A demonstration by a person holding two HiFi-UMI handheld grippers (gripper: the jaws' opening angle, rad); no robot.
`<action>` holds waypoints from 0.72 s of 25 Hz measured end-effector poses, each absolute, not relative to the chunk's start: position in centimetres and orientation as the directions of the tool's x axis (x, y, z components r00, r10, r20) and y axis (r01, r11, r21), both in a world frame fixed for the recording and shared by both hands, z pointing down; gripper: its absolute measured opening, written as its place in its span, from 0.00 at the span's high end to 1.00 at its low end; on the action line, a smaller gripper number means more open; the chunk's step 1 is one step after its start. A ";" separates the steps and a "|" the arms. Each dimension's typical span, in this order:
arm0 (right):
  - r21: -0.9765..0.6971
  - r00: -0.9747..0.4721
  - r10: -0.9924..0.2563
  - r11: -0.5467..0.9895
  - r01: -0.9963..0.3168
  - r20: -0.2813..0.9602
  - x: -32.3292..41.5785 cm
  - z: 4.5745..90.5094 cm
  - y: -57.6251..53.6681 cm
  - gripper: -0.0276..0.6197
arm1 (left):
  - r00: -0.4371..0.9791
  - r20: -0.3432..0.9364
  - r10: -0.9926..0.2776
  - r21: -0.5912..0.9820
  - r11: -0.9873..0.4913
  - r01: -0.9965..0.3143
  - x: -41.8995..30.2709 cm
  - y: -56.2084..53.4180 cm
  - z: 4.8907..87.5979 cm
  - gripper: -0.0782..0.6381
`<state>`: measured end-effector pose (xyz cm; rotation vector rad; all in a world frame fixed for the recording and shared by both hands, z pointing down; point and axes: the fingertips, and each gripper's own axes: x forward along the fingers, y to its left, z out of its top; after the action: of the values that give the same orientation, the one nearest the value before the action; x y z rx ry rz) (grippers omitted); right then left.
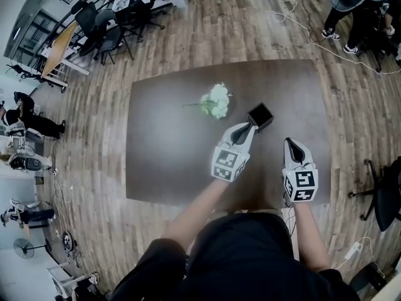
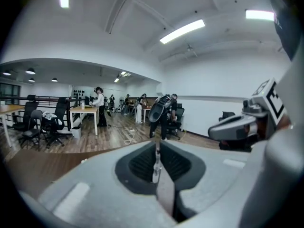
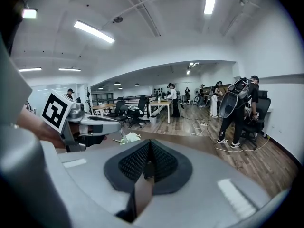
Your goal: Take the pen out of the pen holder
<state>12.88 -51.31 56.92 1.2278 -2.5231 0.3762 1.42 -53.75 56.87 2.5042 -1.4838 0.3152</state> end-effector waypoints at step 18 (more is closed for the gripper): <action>0.038 -0.640 -0.722 0.671 -0.741 0.262 -5.5 49.9 -34.7 0.95 | 0.253 0.145 -0.956 0.074 -0.245 -0.967 -20.3 -31.0 48.2 0.85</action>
<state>-5.53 -34.67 49.88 1.1749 -2.6315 0.1057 -20.28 -30.97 48.17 2.3663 -1.8313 0.1049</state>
